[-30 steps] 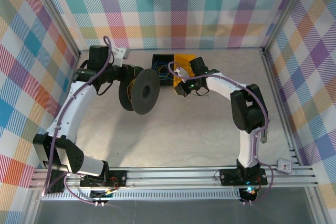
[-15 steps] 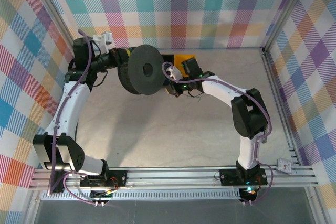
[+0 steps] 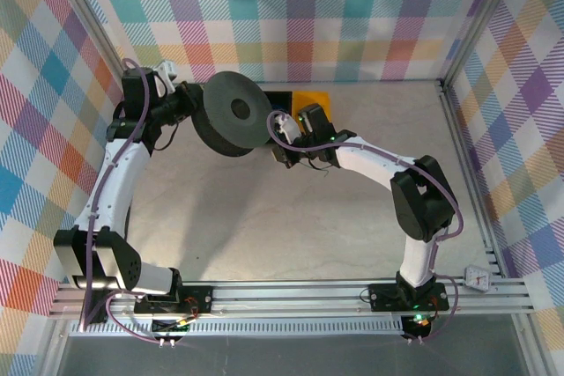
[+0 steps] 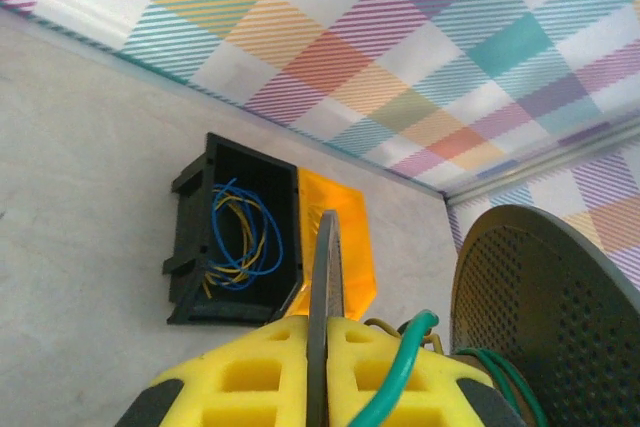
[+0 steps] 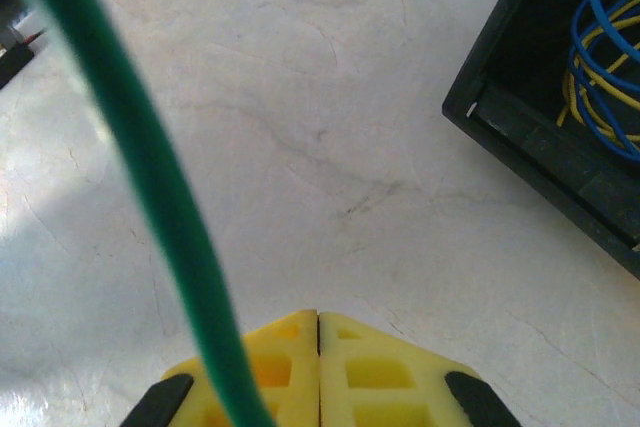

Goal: Wrap the cables

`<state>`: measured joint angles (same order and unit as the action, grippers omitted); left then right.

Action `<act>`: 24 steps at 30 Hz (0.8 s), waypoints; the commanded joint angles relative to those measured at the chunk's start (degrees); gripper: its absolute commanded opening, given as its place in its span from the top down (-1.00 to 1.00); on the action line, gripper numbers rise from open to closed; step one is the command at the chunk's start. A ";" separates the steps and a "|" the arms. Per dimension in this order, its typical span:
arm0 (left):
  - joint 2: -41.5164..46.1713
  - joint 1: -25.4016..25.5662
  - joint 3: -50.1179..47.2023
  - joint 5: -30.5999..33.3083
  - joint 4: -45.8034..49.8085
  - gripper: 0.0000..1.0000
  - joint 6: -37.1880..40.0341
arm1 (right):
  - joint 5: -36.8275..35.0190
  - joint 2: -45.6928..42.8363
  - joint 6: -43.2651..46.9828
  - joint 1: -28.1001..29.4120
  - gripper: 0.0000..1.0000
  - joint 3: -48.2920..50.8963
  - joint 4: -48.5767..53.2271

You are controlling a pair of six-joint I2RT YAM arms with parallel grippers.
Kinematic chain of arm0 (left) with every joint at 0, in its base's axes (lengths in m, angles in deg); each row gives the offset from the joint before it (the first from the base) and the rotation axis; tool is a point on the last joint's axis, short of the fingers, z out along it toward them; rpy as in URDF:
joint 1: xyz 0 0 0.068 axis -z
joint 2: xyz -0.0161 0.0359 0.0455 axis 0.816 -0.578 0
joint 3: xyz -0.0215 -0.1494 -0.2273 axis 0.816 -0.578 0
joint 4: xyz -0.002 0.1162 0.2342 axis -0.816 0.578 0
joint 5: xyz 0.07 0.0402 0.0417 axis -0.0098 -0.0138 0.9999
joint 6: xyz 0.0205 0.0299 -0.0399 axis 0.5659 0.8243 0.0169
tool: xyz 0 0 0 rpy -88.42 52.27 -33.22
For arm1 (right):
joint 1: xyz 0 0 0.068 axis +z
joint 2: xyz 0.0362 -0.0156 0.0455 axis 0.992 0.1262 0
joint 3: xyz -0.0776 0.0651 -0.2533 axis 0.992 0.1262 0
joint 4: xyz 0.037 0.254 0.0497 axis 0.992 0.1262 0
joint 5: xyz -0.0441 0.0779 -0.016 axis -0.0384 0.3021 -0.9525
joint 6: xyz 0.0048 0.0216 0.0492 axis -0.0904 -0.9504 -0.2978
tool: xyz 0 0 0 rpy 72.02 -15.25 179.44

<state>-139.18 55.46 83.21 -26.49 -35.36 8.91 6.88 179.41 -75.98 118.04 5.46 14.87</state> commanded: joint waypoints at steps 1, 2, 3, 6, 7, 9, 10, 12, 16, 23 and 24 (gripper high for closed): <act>4.22 -2.71 0.58 17.62 -11.21 1.00 -1.33 | 0.31 -3.16 -1.26 -0.20 1.00 3.55 2.14; 4.40 -2.71 0.36 17.93 -11.14 1.00 -1.26 | 0.48 -3.21 -1.60 -0.20 1.00 3.58 1.85; 4.59 -2.71 0.02 17.61 -11.53 1.00 -1.11 | 0.36 -3.21 -1.98 -0.16 1.00 3.58 1.63; 4.92 -2.71 -0.27 17.04 -11.30 1.00 -0.53 | -0.32 -2.62 -3.16 -0.15 1.00 3.26 1.54; 5.18 -2.71 -0.35 16.98 -11.17 1.00 -0.32 | -0.66 -2.15 -3.71 -0.19 1.00 2.83 1.85; 5.77 -2.71 -0.86 16.17 -11.62 1.00 0.12 | -1.53 -1.07 -5.36 -0.30 1.00 1.88 2.57; 6.14 -2.71 -1.21 15.25 -12.15 1.00 0.30 | -2.08 -0.28 -6.31 -0.31 1.00 1.20 3.22; 6.23 -2.64 -1.17 10.97 -12.91 1.00 1.52 | -2.29 1.35 -7.41 -0.56 1.00 -0.14 4.39; 5.29 -2.62 1.32 -0.51 -12.52 1.00 4.02 | -2.63 3.06 -7.62 -1.97 1.00 -1.27 5.28; 6.20 -2.62 2.80 -5.90 -7.53 1.00 9.38 | -2.77 2.65 -5.57 -6.75 1.00 -2.99 7.77; 6.20 -2.62 2.71 -5.70 -7.18 1.00 9.59 | -2.65 2.47 -5.04 -7.13 1.00 -3.14 8.21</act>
<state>-136.17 55.01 81.33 -31.27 -36.02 16.95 6.60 181.58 -81.40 113.73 2.47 15.84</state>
